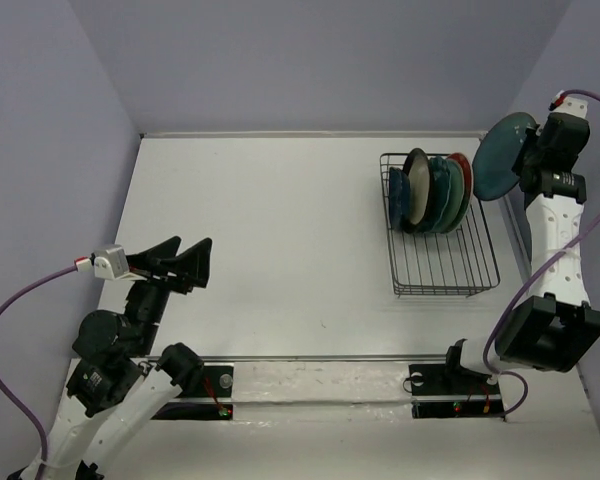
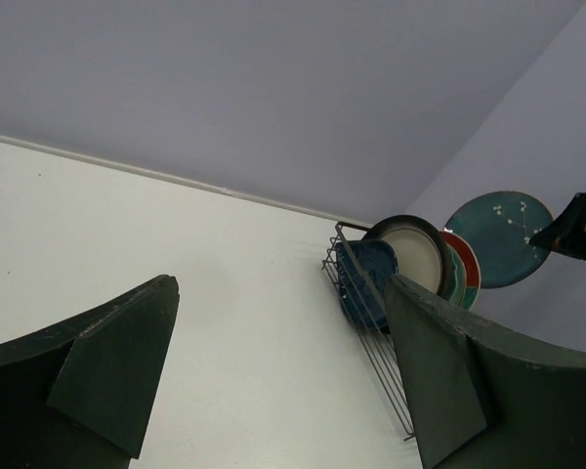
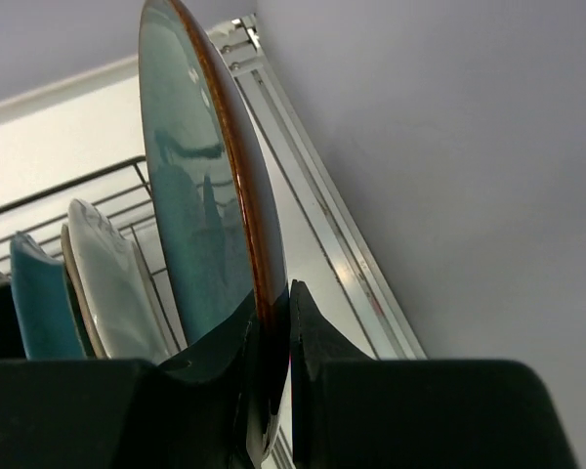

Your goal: Load the plates into the dish rack

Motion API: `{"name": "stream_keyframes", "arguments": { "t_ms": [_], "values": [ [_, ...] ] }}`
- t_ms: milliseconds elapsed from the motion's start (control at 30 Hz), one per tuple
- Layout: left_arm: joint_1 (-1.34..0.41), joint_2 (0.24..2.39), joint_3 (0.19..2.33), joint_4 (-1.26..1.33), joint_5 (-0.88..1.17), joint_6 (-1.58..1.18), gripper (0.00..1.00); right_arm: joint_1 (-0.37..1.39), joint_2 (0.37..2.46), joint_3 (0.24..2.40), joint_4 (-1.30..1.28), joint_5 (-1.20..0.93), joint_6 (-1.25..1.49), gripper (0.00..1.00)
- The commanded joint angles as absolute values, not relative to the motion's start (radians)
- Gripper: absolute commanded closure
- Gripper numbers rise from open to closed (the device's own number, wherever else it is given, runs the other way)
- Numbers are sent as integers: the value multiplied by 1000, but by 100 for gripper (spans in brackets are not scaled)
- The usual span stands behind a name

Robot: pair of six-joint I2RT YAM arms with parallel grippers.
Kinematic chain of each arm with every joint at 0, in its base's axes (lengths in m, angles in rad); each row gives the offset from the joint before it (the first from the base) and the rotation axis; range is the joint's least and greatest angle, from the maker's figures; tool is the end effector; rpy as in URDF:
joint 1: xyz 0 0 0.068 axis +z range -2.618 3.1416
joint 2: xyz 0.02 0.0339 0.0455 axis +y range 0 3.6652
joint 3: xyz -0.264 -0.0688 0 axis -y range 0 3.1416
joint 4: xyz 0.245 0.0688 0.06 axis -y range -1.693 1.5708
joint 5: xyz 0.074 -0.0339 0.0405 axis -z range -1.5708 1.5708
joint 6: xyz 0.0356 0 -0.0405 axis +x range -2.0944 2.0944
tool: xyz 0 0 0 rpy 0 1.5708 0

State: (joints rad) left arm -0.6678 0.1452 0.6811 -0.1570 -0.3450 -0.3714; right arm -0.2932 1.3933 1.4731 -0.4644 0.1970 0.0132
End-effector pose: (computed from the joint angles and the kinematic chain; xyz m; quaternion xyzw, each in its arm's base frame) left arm 0.0378 -0.0145 0.3682 -0.0588 0.5679 -0.3212 0.7556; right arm 0.2984 -0.0974 0.4118 0.1802 0.8071 -0.1584 0.5394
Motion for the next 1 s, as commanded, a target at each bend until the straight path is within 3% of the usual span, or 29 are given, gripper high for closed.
{"name": "stream_keyframes", "arguments": {
  "t_ms": [0, 967],
  "values": [
    [-675, 129, 687, -121, -367, -354, 3, -291, 1309, 1485, -272, 173, -87, 93],
    [-681, 124, 689, -132, -374, -359, 3, -98, 1336, 1267, -155, 344, -351, 93]
  ]
}}
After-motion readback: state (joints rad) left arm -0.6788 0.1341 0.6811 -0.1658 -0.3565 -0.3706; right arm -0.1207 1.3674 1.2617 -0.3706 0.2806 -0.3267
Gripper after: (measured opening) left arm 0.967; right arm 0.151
